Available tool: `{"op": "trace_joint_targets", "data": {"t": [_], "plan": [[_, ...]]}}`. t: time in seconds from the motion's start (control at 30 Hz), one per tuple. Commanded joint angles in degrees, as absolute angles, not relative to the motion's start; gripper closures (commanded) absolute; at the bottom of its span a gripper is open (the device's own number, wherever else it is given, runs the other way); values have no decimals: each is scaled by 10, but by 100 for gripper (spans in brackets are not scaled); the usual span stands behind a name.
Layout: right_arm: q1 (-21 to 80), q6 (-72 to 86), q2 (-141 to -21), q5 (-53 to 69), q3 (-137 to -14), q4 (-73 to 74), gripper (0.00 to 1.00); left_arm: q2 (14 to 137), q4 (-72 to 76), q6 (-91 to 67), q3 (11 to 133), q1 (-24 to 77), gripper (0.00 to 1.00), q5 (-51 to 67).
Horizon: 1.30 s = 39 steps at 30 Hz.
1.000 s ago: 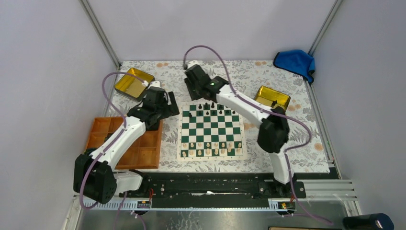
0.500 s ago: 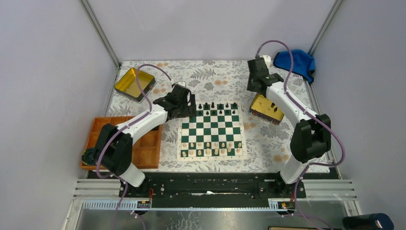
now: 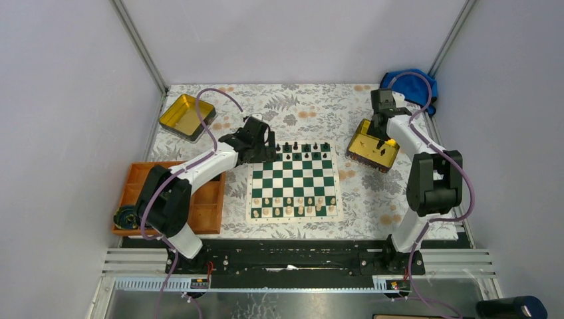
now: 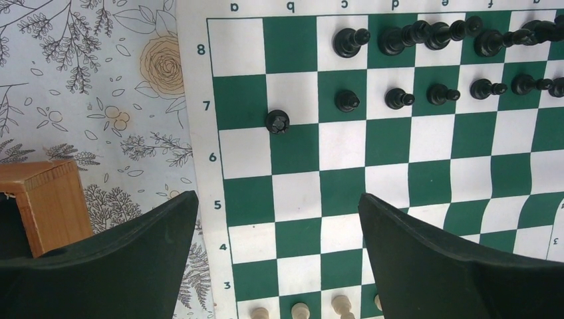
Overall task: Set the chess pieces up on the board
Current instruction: Pick up the chess piece from the storage box.
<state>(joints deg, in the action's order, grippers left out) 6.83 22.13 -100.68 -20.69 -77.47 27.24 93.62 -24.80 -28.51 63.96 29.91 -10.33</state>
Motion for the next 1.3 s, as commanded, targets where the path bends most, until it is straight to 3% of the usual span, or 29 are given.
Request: {"op": "trace_joint_targets", "data": {"t": [0.0, 1.27], "plan": [[50, 233, -1033, -206, -783, 256, 63, 941, -224, -272, 655, 302, 2, -109], [4, 216, -1168, -192, -869, 250, 65, 972, -239, -253, 673, 302, 2, -111]]}}
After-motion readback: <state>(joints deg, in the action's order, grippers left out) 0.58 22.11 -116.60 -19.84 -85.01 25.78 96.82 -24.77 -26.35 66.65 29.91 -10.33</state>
